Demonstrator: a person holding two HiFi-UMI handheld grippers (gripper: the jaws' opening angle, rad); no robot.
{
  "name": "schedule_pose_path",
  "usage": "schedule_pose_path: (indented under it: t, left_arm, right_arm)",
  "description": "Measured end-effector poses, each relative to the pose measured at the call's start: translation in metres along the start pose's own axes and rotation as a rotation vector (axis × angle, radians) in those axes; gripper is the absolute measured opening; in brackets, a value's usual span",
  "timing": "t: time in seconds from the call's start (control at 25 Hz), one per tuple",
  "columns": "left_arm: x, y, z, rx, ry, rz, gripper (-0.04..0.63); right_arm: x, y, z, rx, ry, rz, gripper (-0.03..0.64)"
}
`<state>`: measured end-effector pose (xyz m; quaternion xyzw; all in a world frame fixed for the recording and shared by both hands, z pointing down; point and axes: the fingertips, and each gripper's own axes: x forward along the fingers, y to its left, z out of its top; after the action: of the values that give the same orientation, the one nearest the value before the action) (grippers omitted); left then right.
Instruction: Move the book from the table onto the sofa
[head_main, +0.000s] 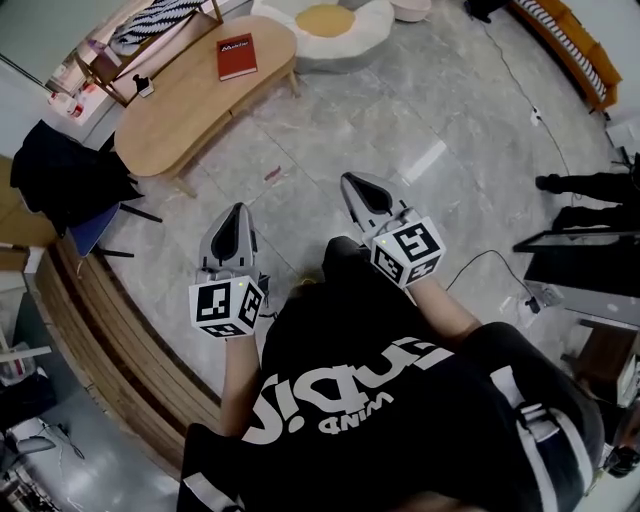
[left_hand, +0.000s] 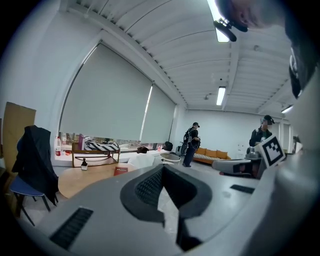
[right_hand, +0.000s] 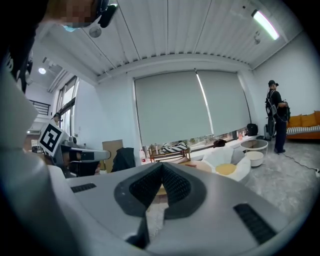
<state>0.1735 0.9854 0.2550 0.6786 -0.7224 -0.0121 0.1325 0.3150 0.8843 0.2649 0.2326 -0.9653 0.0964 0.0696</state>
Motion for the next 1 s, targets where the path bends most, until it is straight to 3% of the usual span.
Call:
schedule_pose_path:
  t: [0.28, 1.0]
  left_arm:
    - [0.026, 0.017, 0.002, -0.002, 0.016, -0.014, 0.006]
    - [0.134, 0.081, 0.02, -0.032, 0.016, 0.029, 0.006]
  right_arm:
    - [0.028, -0.007, 0.011, 0.029, -0.017, -0.006, 0.0]
    - [0.137, -0.085, 0.022, 0.039, -0.002, -0.011, 0.0]
